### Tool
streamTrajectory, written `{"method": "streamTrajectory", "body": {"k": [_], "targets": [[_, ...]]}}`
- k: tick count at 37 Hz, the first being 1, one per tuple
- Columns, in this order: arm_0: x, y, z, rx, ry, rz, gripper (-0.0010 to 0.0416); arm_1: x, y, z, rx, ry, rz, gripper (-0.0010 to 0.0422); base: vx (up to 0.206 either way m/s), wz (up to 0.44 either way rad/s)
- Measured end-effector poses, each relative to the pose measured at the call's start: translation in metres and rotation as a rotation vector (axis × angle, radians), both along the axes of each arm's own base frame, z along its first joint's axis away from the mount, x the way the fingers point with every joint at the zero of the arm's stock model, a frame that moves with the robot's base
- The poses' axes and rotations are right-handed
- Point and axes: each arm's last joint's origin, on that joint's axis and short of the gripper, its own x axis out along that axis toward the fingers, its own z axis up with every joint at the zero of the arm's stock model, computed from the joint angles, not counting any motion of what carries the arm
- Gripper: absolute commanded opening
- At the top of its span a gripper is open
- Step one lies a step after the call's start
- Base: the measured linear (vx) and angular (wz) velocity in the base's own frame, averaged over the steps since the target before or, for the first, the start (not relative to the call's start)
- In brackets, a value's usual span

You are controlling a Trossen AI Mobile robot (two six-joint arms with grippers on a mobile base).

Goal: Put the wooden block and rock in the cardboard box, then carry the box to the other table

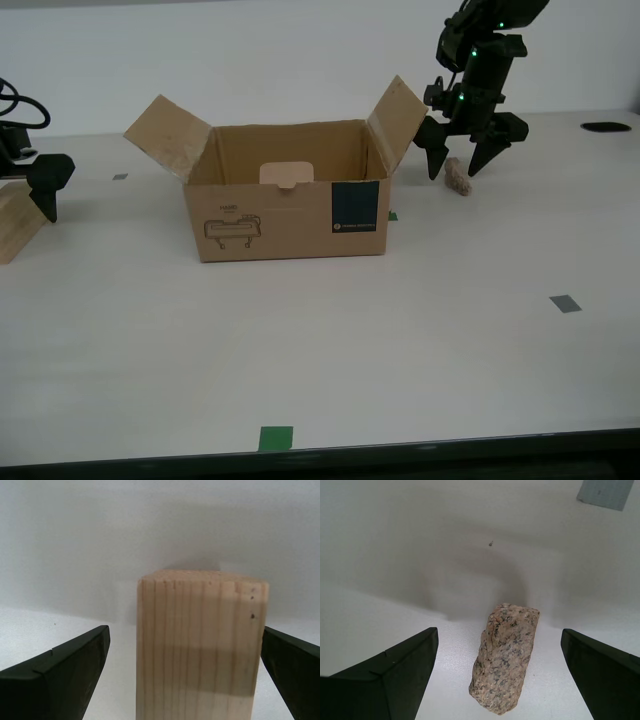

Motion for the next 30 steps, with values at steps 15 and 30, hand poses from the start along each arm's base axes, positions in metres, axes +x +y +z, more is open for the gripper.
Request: {"method": "streamTrajectory", "body": {"k": [15,30], "targets": [[-0.0003,0.0013,0.0,0.0,0.0,0.003,0.0282,-0.0001,0.0,0.0,0.0,0.001,0.0,0.04,0.0,0.0],[-0.0005,0.0029,0.0,0.0,-0.001,0.006,0.0214,-0.0001,-0.0002,0.0,-0.002,0.001,0.006,0.0389,0.0,0.0]]}}
